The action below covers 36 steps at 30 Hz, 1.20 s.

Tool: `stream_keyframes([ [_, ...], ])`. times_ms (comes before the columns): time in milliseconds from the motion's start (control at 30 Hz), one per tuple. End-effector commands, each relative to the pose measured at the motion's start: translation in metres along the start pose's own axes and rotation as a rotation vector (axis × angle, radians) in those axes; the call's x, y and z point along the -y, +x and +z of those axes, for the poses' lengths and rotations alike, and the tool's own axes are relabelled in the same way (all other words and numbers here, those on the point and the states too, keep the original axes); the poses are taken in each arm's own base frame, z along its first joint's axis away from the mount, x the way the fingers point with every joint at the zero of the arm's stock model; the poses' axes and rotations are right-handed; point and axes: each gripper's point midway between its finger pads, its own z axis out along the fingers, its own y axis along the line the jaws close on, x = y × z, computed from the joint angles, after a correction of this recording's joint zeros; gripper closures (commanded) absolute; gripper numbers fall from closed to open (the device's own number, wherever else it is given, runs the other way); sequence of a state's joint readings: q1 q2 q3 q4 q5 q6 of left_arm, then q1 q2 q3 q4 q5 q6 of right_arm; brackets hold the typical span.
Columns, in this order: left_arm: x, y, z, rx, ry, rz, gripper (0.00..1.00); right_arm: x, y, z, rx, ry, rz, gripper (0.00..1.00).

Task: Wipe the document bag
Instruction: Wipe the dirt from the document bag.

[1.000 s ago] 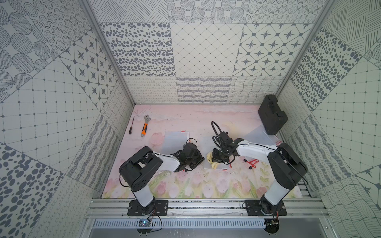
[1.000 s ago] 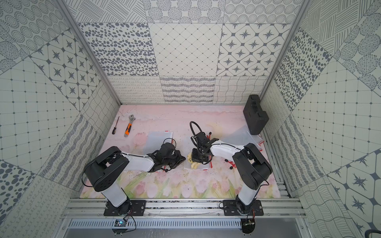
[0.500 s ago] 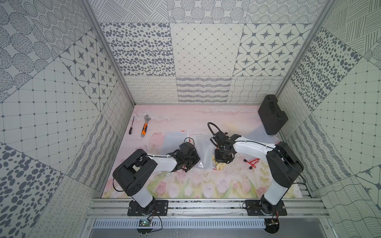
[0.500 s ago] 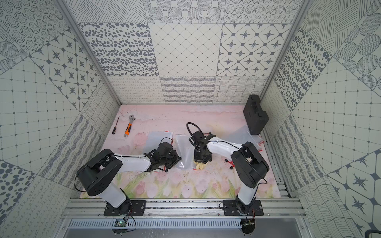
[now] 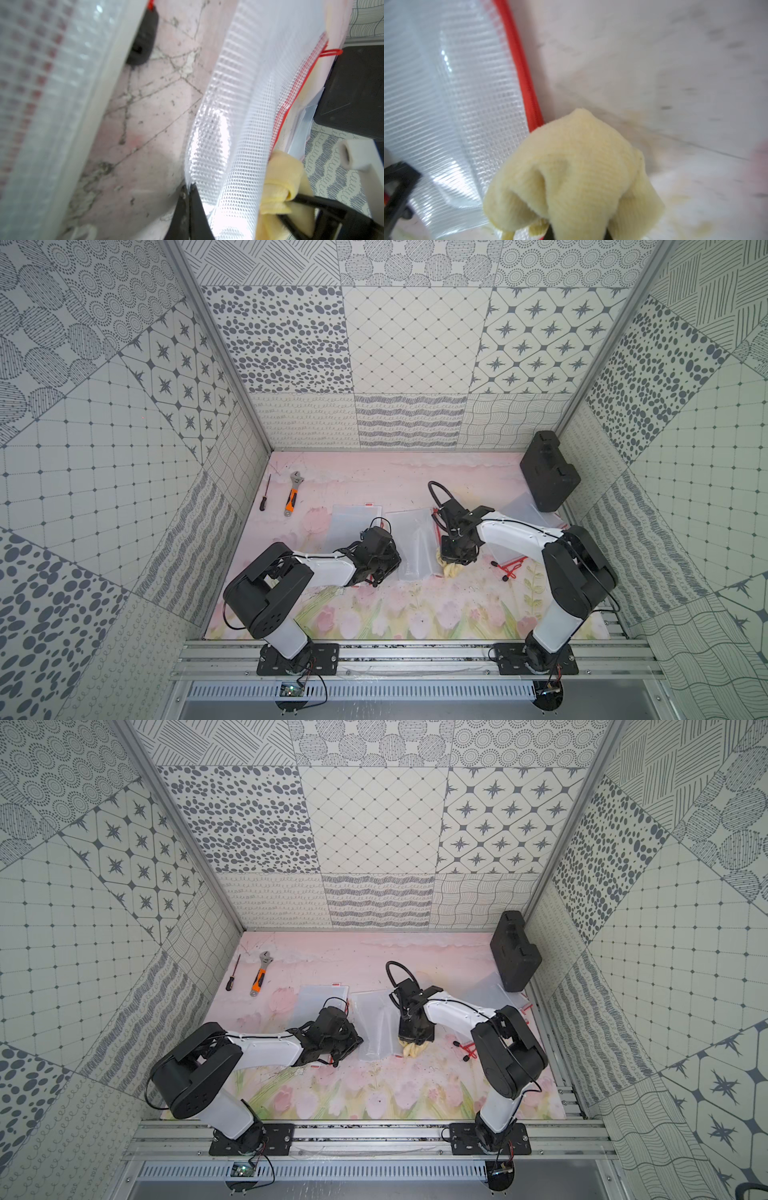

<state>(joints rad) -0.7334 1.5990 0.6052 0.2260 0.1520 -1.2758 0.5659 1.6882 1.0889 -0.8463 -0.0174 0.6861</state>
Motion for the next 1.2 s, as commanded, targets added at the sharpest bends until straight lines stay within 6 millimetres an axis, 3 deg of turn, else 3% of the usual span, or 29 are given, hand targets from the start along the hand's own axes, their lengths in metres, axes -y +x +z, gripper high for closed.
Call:
stream_keyframes([
  [0,-0.038,0.005,-0.003,-0.008,-0.14,-0.01,1.0,0.005,-0.009,-0.035,0.091,0.044,-0.07,1.0],
  [133,-0.037,0.005,0.001,-0.007,-0.131,-0.034,1.0,-0.052,-0.001,-0.038,0.093,-0.066,-0.141,1.0],
  [200,-0.036,0.004,0.004,-0.008,-0.133,-0.04,1.0,-0.089,0.016,-0.025,0.042,-0.127,-0.19,1.0],
  [300,-0.034,0.002,0.005,-0.002,-0.132,-0.038,1.0,-0.129,0.04,-0.006,-0.031,-0.179,-0.224,1.0],
  [367,-0.034,0.002,0.005,-0.003,-0.136,-0.035,1.0,-0.147,0.051,0.0,-0.049,-0.222,-0.224,1.0],
  [500,-0.035,0.001,0.005,0.0,-0.143,-0.034,1.0,-0.16,0.065,0.011,-0.101,-0.29,-0.199,1.0],
  [633,-0.038,0.001,0.004,-0.001,-0.148,-0.036,1.0,-0.137,0.076,0.029,-0.151,-0.235,-0.182,1.0],
  [733,-0.042,-0.001,0.001,0.005,-0.153,-0.041,1.0,-0.1,0.082,0.042,-0.195,-0.211,-0.111,1.0],
  [867,-0.049,-0.005,-0.005,0.012,-0.167,-0.044,1.0,-0.02,0.076,0.044,-0.199,-0.127,0.01,1.0],
  [1000,-0.057,-0.01,-0.011,0.023,-0.181,-0.043,1.0,0.05,0.062,0.024,-0.154,-0.031,0.085,1.0],
  [1067,-0.059,-0.011,-0.012,0.025,-0.185,-0.043,1.0,0.059,0.053,0.011,-0.118,-0.013,0.071,1.0],
  [1133,-0.059,-0.01,-0.011,0.021,-0.183,-0.043,1.0,0.043,0.045,-0.002,-0.1,-0.059,0.044,1.0],
  [1167,-0.059,-0.01,-0.01,0.017,-0.182,-0.044,1.0,0.024,0.04,-0.008,-0.084,-0.107,0.025,1.0],
])
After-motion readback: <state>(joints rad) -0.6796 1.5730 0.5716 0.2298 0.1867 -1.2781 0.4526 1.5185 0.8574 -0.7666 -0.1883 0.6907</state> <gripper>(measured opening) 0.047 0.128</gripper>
